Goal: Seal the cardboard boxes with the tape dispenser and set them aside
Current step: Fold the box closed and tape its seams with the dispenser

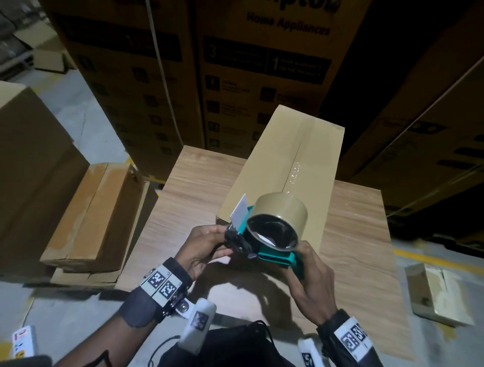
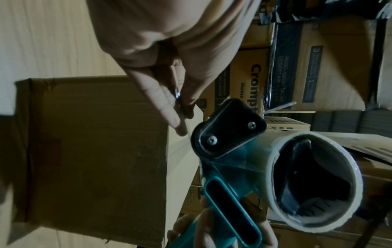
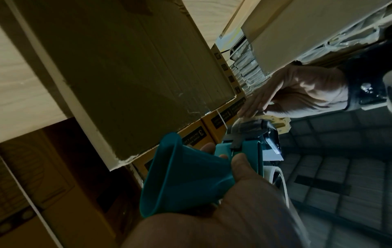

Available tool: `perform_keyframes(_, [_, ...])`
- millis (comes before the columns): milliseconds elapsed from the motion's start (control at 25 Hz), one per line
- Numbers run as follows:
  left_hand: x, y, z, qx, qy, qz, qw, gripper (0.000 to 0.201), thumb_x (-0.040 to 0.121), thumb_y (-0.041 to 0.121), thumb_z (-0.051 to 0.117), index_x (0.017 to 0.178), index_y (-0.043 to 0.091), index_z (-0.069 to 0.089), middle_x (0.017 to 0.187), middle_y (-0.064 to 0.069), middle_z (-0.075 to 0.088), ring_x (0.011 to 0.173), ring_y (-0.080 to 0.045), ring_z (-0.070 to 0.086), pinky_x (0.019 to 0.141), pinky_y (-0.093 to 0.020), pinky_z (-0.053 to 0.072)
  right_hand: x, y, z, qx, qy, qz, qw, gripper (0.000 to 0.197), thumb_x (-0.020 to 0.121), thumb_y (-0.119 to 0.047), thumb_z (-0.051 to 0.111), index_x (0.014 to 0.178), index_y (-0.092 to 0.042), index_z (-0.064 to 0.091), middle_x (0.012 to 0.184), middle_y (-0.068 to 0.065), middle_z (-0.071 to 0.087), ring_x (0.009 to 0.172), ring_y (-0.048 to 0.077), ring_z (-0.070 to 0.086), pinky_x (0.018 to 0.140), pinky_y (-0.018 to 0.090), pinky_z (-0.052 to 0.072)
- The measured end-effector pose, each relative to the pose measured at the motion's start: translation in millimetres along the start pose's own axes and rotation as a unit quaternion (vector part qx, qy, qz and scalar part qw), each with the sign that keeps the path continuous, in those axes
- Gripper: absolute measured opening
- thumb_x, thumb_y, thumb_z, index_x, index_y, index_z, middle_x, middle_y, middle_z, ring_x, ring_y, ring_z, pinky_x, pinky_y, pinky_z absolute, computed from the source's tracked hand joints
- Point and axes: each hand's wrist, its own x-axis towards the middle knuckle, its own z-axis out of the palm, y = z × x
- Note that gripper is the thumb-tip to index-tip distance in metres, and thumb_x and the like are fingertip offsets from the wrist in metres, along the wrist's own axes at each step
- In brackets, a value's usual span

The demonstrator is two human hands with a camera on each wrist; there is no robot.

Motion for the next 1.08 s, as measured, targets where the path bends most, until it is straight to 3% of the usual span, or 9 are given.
perform_keyframes(120, [3,6,-4,-0.008,0.017,0.017,1.0,0.011,0.094,-0.004,0.064,0.095,-0.005,0.075,0.087,-0.023,0.075,0.061,-0.017,0.073,0.056,-0.022,0.06,12,2,-1,0.017,-0.015,0.005,1.0,0.032,0.089,-0.031,0.062,0.117,-0.035,0.049,0.1,-0.017,0.061,0.073,0.006,0.058,0.059,0.027,0.05])
perform_keyframes(240, [14,23,-35,-0.052,0.055,0.043,0.996,0.022,0.093,0.002,0.068,0.112,-0.009,0.07,0.091,-0.024,0.076,0.066,-0.017,0.075,0.056,-0.02,0.059,18,20,-20,0.003,-0.022,0.03,0.999,0.035,0.088,-0.035,0.063,0.119,-0.041,0.048,0.1,-0.018,0.064,0.078,0.007,0.063,0.061,0.035,0.055])
perform_keyframes(360, [21,39,-59,-0.022,0.063,0.069,0.995,0.027,0.092,0.004,0.07,0.115,-0.009,0.068,0.098,-0.025,0.076,0.077,-0.019,0.077,0.06,-0.021,0.06,11,40,-41,0.003,-0.038,0.053,0.998,0.04,0.087,-0.04,0.063,0.119,-0.054,0.043,0.101,-0.017,0.065,0.081,0.016,0.067,0.065,0.047,0.058])
perform_keyframes(520, [32,35,-45,0.003,0.087,0.105,0.991,0.031,0.088,0.01,0.077,0.11,-0.01,0.069,0.092,-0.024,0.076,0.066,-0.016,0.074,0.055,-0.02,0.057,11,42,-38,-0.01,-0.038,0.041,0.998,0.044,0.085,-0.03,0.067,0.117,-0.051,0.046,0.099,-0.013,0.066,0.078,0.021,0.068,0.062,0.05,0.059])
perform_keyframes(680, [43,28,-45,-0.004,0.115,0.114,0.987,0.027,0.088,0.014,0.079,0.104,-0.006,0.072,0.09,-0.023,0.077,0.068,-0.016,0.075,0.056,-0.021,0.058,12,43,-31,-0.033,-0.031,0.019,0.999,0.038,0.084,-0.022,0.066,0.117,-0.034,0.051,0.105,-0.017,0.062,0.077,0.015,0.065,0.059,0.044,0.058])
perform_keyframes(840, [49,24,-41,0.027,0.125,0.124,0.984,0.024,0.09,0.022,0.077,0.102,0.002,0.074,0.089,-0.017,0.078,0.076,-0.017,0.077,0.06,-0.02,0.059,11,47,-27,-0.059,-0.043,0.003,0.997,0.038,0.083,-0.02,0.062,0.117,-0.032,0.051,0.106,-0.025,0.055,0.078,0.006,0.059,0.056,0.037,0.056])
perform_keyframes(960, [53,22,-40,0.036,0.129,0.128,0.983,0.024,0.092,0.024,0.076,0.101,0.002,0.074,0.087,-0.016,0.078,0.077,-0.017,0.077,0.059,-0.02,0.058,9,50,-25,-0.067,-0.042,0.008,0.997,0.042,0.08,-0.016,0.067,0.117,-0.03,0.051,0.104,-0.02,0.059,0.076,0.007,0.06,0.054,0.037,0.056])
perform_keyframes(1080, [55,20,-41,0.044,0.13,0.124,0.983,0.024,0.093,0.027,0.075,0.102,0.004,0.075,0.088,-0.015,0.079,0.082,-0.018,0.077,0.061,-0.021,0.057,9,50,-25,-0.074,-0.046,0.003,0.996,0.041,0.081,-0.018,0.064,0.117,-0.031,0.051,0.102,-0.015,0.06,0.077,0.005,0.057,0.054,0.027,0.053])
